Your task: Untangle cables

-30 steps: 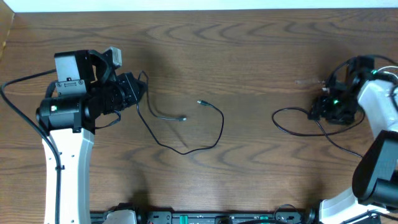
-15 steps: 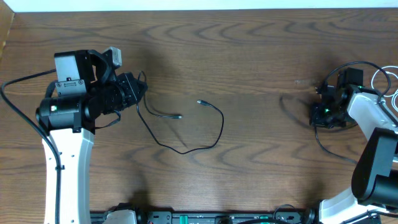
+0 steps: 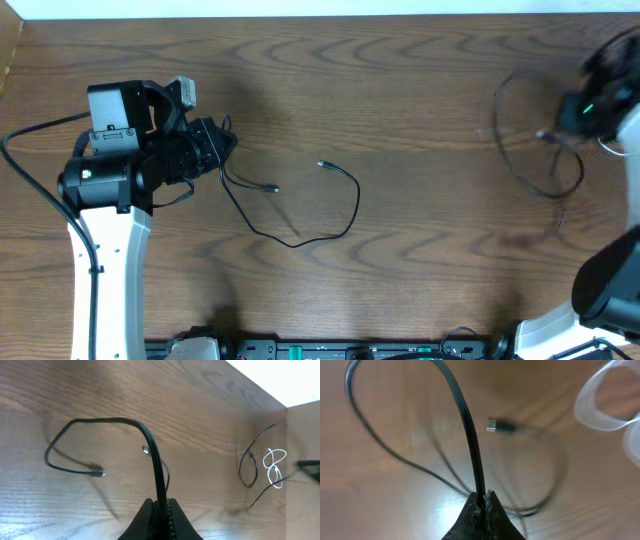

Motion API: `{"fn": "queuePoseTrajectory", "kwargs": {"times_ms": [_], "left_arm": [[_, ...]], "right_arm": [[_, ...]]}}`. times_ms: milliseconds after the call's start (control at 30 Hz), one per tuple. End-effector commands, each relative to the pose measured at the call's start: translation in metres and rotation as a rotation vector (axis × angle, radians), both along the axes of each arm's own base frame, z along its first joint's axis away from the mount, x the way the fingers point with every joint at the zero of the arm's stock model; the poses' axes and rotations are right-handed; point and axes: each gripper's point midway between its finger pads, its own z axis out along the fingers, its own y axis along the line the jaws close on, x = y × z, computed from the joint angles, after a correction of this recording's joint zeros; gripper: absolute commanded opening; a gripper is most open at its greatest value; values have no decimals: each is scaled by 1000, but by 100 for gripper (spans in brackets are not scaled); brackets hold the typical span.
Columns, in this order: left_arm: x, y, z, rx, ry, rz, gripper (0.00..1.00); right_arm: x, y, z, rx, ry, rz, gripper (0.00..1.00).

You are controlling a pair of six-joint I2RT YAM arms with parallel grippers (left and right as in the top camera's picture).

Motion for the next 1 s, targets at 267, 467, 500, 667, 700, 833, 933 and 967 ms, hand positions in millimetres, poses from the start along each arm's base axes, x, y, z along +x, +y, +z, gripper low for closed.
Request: {"fn": "queuePoseTrajectory", "kwargs": {"times_ms": [267,467,500,667,700,833,933,967], "left_arm": [[0,0,3,13,-15,-9,8],[0,0,3,12,-15,-9,8],[0,0,4,12,-15,-10,8],[2,-10,6,14,-38,-42,8],[3,-14,8,14,-49,-55,8],[8,-50,20,14,-135,-165,8],[7,-83,31,6,-205,-259,8],[6,-94,35,1,-229,-290,8]], "right_arm": [[-35,-150,119,-237,-243,-605,1],[-67,-193,114,-205,-260,-801,1],[-71,-199,116,-195,-280,-837,1],[-48,-186,118,-25,-368,-750,60],[-41,-177,118,27,-382,-705,68],[-15,-125,115,204,-382,-450,69],[-10,-92,108,261,-330,-339,67],[-10,-80,103,266,-298,-307,67]]}}
